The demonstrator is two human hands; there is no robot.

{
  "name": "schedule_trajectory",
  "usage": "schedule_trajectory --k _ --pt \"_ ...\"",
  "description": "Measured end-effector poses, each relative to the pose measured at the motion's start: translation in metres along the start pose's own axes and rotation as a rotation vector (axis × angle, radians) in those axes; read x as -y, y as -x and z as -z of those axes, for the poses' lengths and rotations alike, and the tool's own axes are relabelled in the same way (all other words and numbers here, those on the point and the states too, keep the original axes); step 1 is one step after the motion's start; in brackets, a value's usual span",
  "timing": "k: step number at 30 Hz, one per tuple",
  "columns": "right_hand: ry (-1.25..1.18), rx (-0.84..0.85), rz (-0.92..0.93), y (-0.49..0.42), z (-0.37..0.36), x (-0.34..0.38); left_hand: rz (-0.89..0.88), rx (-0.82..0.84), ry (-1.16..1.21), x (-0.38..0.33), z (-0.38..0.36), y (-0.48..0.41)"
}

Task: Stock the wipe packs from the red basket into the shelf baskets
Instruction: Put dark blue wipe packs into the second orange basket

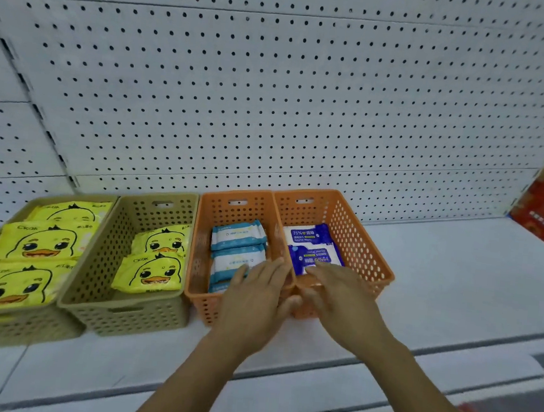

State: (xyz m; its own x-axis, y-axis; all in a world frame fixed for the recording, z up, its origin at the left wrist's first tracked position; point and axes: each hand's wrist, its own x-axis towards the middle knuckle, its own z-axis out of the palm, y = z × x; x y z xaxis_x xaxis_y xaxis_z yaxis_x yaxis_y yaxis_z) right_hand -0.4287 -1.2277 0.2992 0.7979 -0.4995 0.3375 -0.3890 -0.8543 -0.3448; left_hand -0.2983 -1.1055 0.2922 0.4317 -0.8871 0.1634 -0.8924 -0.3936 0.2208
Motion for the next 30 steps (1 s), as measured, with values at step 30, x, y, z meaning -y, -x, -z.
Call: schedule_trajectory --k 30 --pt "-0.294 0.545 -0.130 0.331 -0.169 0.344 0.636 0.102 0.450 0.172 -0.013 0.567"
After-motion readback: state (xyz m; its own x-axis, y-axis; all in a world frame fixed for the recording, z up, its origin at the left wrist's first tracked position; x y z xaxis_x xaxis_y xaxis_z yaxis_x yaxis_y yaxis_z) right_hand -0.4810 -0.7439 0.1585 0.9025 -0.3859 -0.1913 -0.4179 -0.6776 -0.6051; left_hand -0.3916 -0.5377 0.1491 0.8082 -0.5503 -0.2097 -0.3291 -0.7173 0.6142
